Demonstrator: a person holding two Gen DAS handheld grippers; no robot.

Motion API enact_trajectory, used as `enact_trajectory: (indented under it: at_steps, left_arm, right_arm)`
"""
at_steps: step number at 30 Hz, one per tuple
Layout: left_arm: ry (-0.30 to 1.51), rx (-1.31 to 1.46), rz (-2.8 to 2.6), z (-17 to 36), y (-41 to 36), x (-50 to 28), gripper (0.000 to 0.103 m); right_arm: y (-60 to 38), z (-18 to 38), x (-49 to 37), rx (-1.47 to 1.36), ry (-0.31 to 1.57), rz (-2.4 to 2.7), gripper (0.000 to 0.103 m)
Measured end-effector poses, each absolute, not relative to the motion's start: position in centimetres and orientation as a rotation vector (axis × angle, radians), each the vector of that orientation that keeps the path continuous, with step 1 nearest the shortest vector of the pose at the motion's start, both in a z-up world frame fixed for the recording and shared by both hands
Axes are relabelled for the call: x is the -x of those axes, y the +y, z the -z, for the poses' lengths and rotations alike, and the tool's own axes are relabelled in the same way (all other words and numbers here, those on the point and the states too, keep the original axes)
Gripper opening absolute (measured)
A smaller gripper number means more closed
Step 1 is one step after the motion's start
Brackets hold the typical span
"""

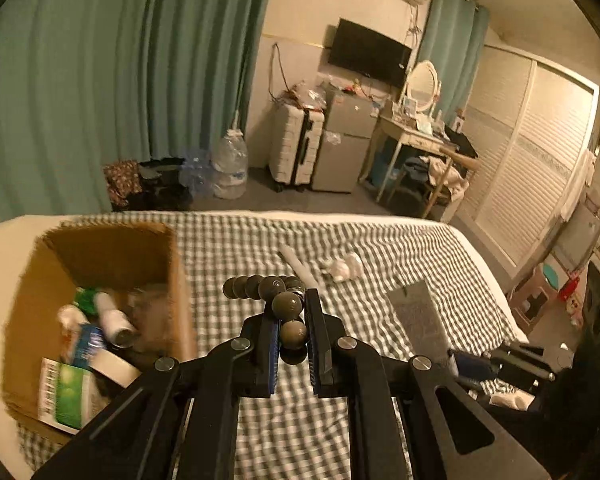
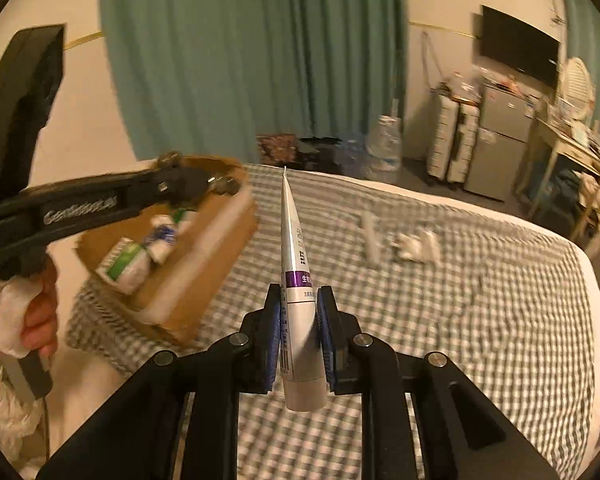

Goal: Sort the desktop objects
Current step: 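Carry tube and bracelet into cardboard box and open both tools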

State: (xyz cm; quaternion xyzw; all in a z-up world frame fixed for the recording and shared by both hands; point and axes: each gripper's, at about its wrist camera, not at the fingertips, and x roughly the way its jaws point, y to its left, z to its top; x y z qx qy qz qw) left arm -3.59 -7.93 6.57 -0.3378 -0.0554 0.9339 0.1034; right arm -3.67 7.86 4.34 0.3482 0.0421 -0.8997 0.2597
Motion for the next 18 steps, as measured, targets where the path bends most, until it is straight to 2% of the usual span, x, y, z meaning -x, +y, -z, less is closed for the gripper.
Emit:
enact_trajectory:
  at_steps: [5,8,18]
  left_arm:
    - [-0.131,0.994,-2.852,-8.2,-13.1,2.9,0.011]
    - [-0.179,1.0,-2.887,-8.0,-16.4,2.6,0.011]
    - [-0.25,1.168,-2.95,-2.5,-24.0,4.7,0.011]
  right_arm:
    - [3.2,-6.0,3.1,-0.914,0.1,2.338,0.017]
    - [-0.1,-6.1,2.9,-0.912,0.081,2.285,0.017]
    - [-9.2,-2.8,7.5,-1.069,-0.013,2.138,0.017]
